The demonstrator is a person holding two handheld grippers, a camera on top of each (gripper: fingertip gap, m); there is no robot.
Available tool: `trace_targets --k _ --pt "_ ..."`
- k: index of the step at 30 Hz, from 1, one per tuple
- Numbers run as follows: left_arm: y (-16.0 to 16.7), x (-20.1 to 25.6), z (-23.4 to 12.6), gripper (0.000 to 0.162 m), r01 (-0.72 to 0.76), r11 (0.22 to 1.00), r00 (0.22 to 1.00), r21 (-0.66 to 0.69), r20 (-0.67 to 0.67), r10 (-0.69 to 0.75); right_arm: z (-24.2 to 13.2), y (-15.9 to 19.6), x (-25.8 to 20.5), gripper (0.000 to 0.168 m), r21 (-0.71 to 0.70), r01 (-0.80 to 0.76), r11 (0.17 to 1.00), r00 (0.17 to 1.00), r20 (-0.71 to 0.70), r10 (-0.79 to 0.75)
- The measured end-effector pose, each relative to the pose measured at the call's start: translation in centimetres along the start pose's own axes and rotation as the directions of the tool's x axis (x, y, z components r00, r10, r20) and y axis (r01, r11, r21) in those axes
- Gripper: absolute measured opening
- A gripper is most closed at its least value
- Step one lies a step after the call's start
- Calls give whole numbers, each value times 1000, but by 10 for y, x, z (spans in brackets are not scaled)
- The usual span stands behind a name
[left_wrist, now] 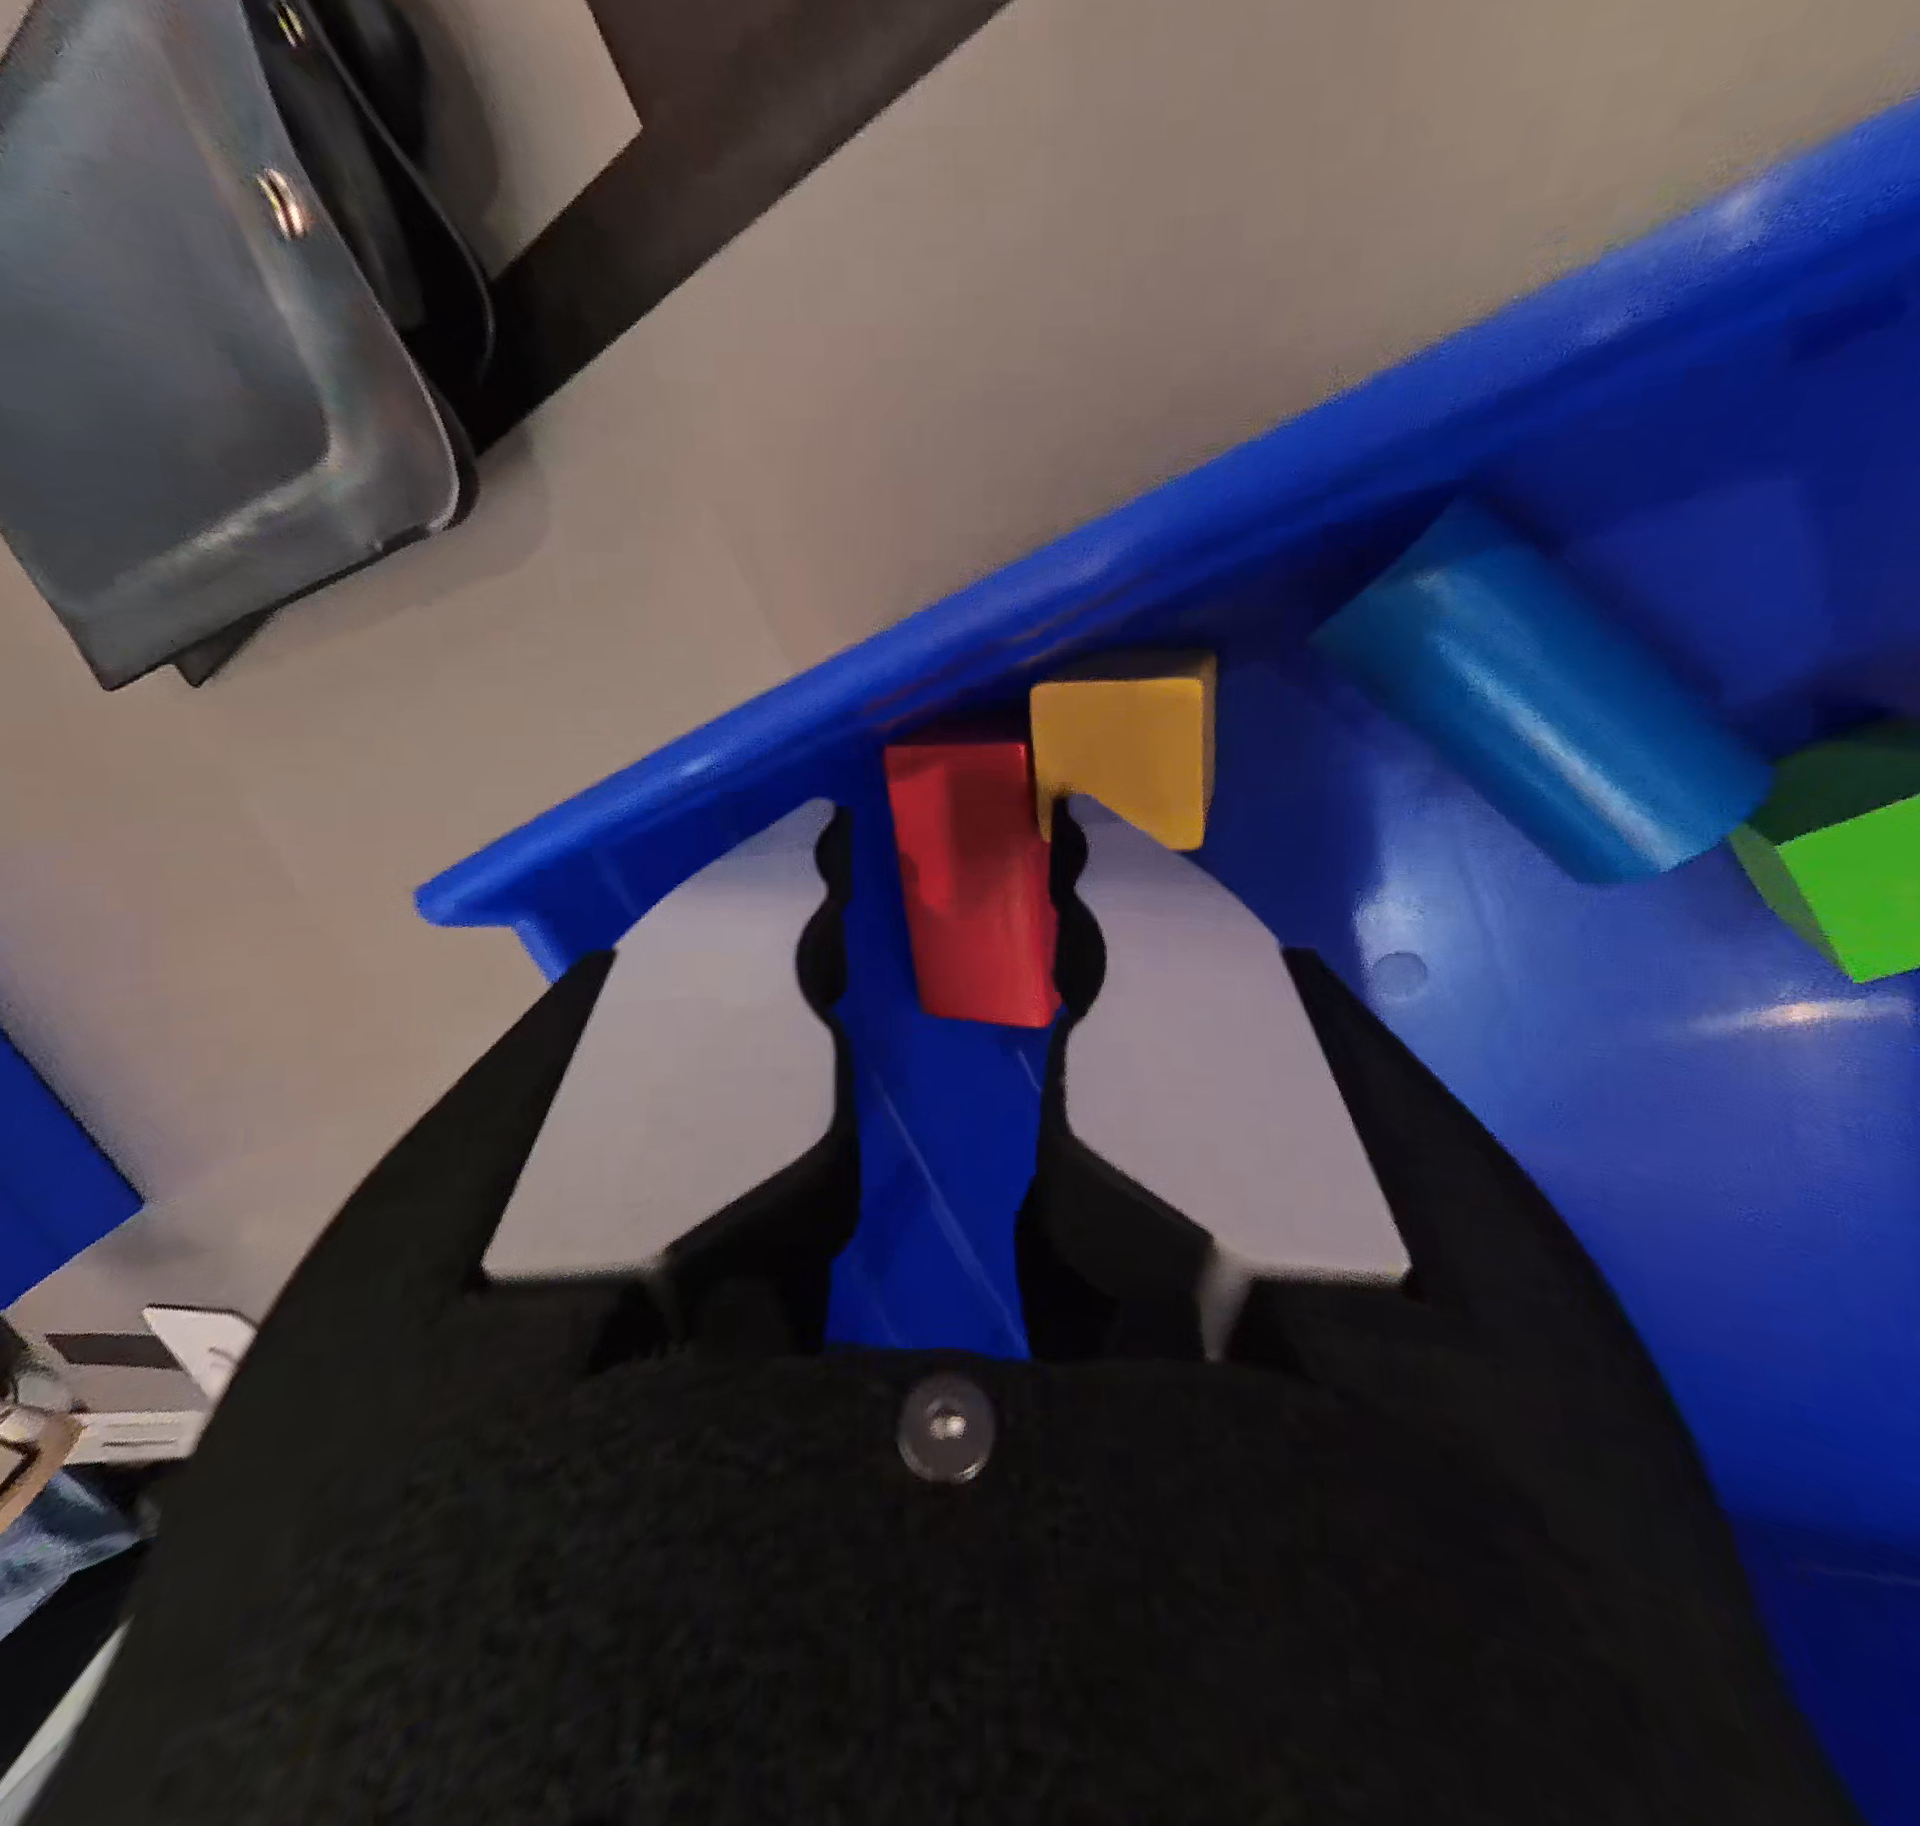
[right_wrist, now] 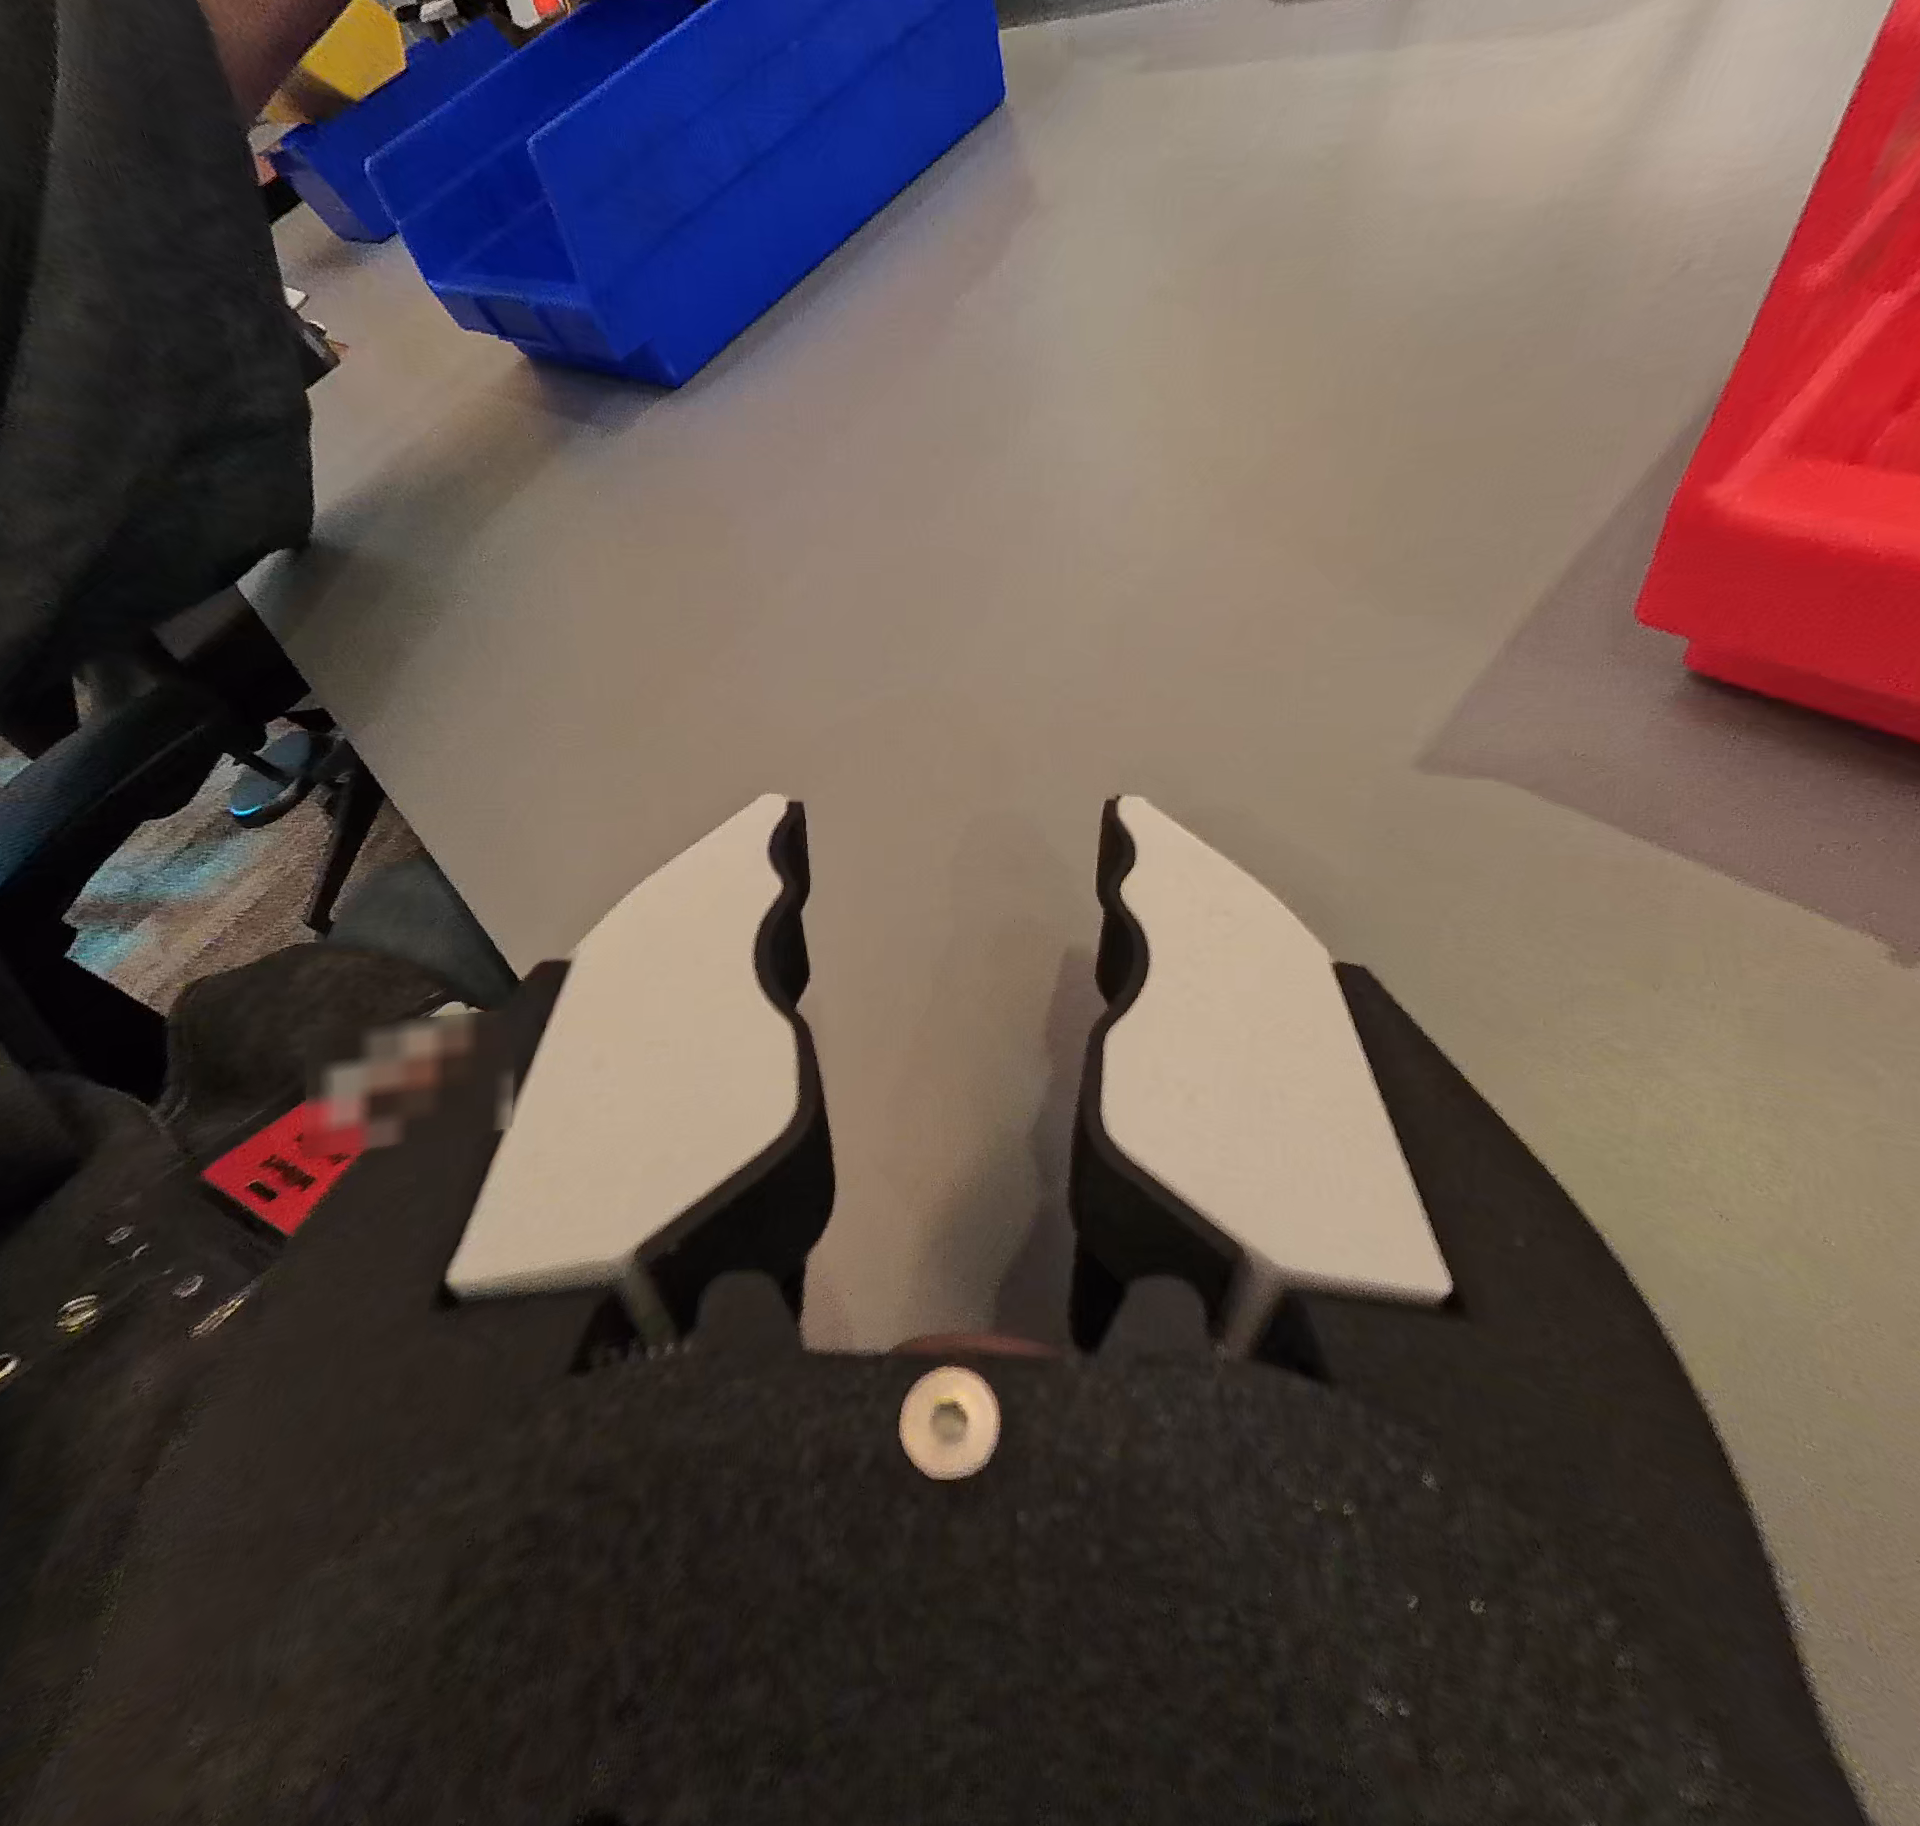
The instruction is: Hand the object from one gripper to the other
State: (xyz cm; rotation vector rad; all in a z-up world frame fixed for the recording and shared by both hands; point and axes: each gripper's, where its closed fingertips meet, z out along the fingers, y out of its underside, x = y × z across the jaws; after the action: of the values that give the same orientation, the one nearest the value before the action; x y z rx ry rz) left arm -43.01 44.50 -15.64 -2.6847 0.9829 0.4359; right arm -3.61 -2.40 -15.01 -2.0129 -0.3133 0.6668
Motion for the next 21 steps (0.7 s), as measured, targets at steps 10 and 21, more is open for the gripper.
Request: trace_targets --k 10,21 --pt "17 10 -2 48 -40 997 997 -67 -71 35 -1 -1 -3 53 1 -7 1000 1000 26 7" --pt "15 15 18 59 -106 988 994 -109 -44 101 2 6 -5 53 -36 23 999 999 25 -22"
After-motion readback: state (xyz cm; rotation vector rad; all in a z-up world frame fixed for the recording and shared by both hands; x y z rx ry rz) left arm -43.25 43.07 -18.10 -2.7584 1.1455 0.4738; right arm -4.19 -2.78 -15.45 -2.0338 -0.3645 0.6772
